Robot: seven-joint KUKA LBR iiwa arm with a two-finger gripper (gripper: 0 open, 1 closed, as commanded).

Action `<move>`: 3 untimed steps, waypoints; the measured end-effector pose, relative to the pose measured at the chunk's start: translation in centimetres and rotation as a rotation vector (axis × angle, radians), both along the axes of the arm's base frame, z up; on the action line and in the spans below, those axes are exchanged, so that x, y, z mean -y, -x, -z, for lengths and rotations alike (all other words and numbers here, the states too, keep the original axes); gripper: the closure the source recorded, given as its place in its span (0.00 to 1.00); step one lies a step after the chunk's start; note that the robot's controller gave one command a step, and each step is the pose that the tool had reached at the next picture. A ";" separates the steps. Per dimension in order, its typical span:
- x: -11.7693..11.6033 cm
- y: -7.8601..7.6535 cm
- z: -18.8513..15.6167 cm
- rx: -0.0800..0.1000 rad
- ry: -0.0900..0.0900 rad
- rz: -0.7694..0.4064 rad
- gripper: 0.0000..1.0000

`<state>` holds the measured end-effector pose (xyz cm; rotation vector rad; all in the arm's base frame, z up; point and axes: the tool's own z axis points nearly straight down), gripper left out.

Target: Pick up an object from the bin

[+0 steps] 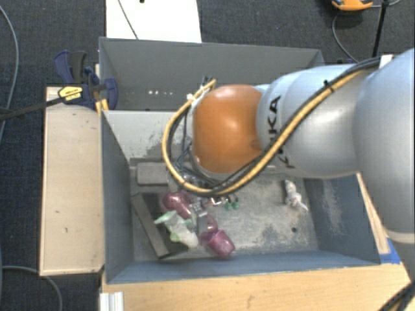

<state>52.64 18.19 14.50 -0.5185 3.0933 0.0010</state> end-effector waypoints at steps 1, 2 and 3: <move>-1.0 1.1 4.5 0.001 -0.005 0.103 1.00; -1.0 1.1 4.5 0.001 -0.005 0.104 1.00; -1.5 1.0 -2.7 0.002 -0.006 0.101 1.00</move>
Offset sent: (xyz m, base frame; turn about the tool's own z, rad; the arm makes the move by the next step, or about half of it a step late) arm 0.0000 0.0000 0.0000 0.0000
